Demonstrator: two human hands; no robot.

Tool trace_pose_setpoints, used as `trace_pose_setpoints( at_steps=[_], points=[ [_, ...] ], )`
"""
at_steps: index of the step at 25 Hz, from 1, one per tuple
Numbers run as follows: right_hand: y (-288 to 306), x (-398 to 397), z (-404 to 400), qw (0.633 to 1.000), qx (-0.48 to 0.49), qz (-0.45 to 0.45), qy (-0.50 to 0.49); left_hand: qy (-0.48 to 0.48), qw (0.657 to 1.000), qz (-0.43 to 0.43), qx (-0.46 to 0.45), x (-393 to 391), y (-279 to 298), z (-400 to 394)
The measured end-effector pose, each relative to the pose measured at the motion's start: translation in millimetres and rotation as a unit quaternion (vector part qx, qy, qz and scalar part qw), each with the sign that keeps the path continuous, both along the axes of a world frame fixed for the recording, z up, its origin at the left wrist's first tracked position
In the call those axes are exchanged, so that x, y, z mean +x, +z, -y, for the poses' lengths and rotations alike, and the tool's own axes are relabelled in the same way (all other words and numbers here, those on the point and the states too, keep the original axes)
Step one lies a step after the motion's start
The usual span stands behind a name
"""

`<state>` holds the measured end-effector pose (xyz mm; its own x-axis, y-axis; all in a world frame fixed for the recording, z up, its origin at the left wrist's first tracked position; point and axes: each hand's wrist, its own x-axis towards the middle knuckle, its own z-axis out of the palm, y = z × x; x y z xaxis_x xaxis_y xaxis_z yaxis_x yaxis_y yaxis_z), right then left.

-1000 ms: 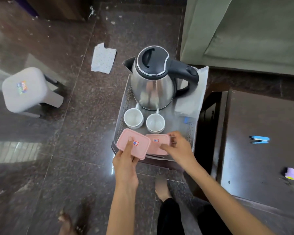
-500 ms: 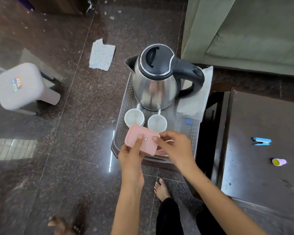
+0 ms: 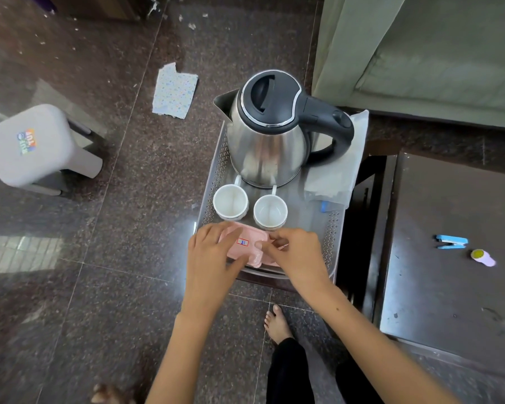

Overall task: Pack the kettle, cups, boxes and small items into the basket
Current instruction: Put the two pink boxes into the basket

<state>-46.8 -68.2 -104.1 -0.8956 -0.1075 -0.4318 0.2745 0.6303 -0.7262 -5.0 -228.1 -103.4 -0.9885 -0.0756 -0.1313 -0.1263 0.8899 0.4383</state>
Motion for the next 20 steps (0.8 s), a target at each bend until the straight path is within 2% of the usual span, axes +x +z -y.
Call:
trace_pose_setpoints(
  at_steps=[5, 9, 12, 16, 20],
  points=[
    [-3, -1, 10, 0.999, 0.028, -0.012, 0.034, -0.009, 0.998, 0.033, -0.055, -6, -1, 8],
    [-3, -2, -19, 0.992, 0.107, -0.072, 0.008, 0.008, 0.996, 0.03, -0.083, -5, -7, 5],
    [-8, 3, -38, 0.984, 0.161, -0.074, 0.012, 0.035, 0.993, 0.025, -0.107, -9, -11, -9],
    [-19, 7, -44, 0.982, 0.171, -0.068, 0.042, 0.109, 0.987, 0.03, -0.113, -14, -14, -26],
    [-26, 13, -42, 0.978, 0.174, -0.111, 0.042, 0.126, 0.986, 0.014, -0.112, -12, -13, -25]
  ],
)
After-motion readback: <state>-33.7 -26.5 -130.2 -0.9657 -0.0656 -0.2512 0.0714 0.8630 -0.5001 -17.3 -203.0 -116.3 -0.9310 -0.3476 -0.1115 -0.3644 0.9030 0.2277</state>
